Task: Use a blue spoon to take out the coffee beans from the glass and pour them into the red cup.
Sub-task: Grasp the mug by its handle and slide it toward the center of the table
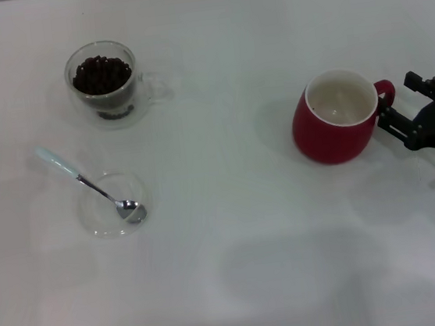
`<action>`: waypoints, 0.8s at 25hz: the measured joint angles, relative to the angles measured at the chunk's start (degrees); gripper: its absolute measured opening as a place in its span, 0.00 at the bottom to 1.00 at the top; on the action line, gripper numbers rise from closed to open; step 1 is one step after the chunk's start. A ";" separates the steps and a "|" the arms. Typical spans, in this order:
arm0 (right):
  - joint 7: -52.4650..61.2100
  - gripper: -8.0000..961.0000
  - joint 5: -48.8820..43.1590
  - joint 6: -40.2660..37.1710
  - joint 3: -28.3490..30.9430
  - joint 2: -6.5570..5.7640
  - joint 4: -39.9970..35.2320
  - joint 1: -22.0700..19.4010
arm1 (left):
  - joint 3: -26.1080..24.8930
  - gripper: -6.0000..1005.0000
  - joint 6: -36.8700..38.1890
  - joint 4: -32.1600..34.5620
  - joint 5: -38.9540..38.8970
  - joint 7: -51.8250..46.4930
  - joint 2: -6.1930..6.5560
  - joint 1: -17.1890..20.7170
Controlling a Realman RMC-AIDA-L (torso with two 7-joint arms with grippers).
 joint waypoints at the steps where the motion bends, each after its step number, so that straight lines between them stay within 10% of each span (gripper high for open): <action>1: 0.02 0.75 0.02 0.30 0.00 -0.01 0.00 0.31 | 0.00 0.88 0.00 0.00 -0.01 0.00 0.00 -0.03; 11: -0.03 0.73 0.02 1.67 0.00 -0.10 0.02 2.26 | -0.72 0.88 0.00 -0.17 -0.21 0.00 0.08 -0.13; 20: 0.10 0.40 -0.29 1.52 -0.18 -0.10 0.02 2.26 | -0.70 0.88 0.00 -0.18 -0.19 0.00 0.09 -0.13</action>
